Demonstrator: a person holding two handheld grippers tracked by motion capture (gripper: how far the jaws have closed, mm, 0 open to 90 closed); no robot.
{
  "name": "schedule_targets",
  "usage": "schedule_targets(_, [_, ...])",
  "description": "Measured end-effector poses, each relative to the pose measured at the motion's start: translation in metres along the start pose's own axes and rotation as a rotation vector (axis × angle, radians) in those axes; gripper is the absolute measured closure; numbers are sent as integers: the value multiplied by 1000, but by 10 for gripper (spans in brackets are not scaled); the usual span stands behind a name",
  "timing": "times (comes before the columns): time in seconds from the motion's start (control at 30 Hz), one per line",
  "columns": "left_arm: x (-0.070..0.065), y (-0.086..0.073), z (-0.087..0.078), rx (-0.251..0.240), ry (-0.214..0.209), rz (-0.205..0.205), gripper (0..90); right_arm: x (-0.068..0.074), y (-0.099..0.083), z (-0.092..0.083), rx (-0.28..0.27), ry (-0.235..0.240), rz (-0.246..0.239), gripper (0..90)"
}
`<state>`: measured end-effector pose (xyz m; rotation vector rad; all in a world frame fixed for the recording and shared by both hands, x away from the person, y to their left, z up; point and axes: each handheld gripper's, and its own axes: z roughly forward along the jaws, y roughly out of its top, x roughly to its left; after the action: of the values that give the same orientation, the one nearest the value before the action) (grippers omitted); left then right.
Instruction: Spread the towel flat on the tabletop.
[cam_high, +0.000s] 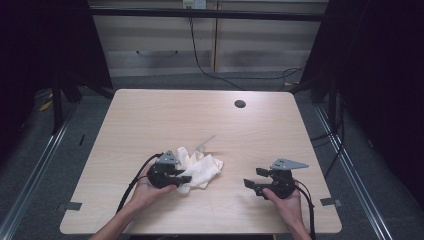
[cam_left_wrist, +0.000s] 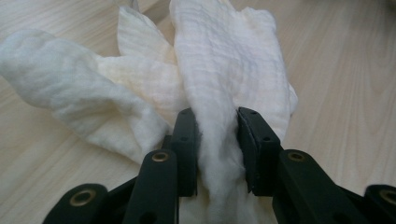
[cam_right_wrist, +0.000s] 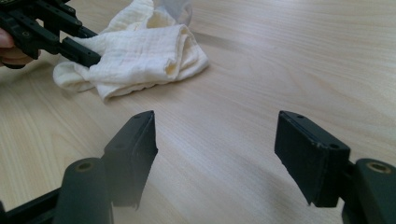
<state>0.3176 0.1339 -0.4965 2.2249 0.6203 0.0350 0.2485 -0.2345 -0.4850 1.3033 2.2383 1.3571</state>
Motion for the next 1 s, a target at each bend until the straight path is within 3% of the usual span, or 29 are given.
schedule_targets(0.3, [-28, -3, -1, 15, 4, 15, 680, 1, 0, 2, 5, 12, -6, 313])
schedule_targets(0.47, [-36, -6, -5, 28, 0, 24, 653, 5, 3, 6, 24, 32, -23, 366])
schedule_targets(0.63, [-33, -3, -11, 11, -27, 13, 547, 14, 9, 11, 42, 46, -63, 471])
schedule_targets(0.67, [-33, -2, -13, -4, -29, 13, 491, 18, 14, 15, 46, 55, -75, 506])
schedule_targets(0.83, [-26, 7, -32, -84, -40, -10, 435, 26, 26, 26, 48, 77, -98, 538])
schedule_targets(1.0, [-3, 18, -50, -160, 0, -50, 479, 31, 33, 36, 41, 100, -114, 537])
